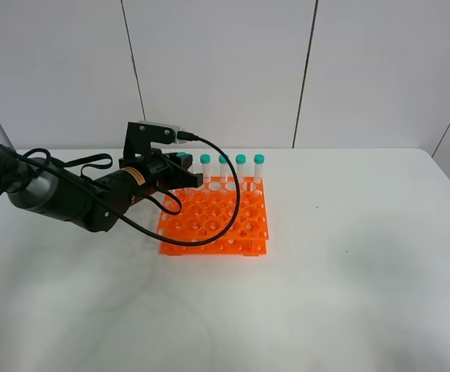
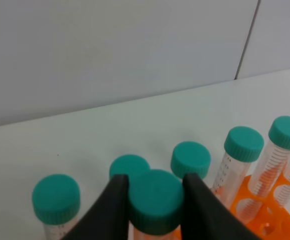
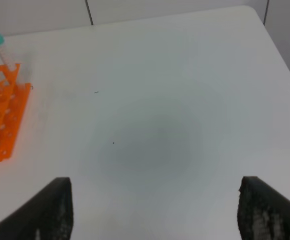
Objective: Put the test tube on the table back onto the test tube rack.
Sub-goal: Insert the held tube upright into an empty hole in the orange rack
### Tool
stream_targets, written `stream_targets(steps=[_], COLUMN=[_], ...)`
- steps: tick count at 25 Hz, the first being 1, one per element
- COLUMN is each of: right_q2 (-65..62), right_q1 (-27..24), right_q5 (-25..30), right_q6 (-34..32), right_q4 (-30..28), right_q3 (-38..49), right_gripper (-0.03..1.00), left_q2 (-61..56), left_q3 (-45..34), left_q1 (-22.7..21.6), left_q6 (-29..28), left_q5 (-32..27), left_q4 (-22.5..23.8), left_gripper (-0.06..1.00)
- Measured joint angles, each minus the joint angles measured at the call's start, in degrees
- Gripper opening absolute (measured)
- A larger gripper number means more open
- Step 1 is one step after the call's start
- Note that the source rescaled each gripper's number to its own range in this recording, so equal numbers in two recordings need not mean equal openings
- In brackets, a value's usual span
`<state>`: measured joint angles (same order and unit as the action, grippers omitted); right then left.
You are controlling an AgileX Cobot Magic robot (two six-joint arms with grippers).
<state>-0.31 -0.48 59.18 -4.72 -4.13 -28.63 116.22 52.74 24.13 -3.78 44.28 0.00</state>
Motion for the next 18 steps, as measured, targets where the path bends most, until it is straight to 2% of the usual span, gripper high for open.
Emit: stream_targets(steps=[18], right_q2=[0.0], right_q1=[0.0], right_q5=[0.0], right_q6=[0.0], right_q4=[0.0], right_q3=[0.0], right_gripper=[1.00], left_q2=[1.8], left_q3=[0.0], left_q1=[-0.2], left_q6=[-1.0], left_q5=[0.3], left_q4=[0.0], left_gripper=[0.00])
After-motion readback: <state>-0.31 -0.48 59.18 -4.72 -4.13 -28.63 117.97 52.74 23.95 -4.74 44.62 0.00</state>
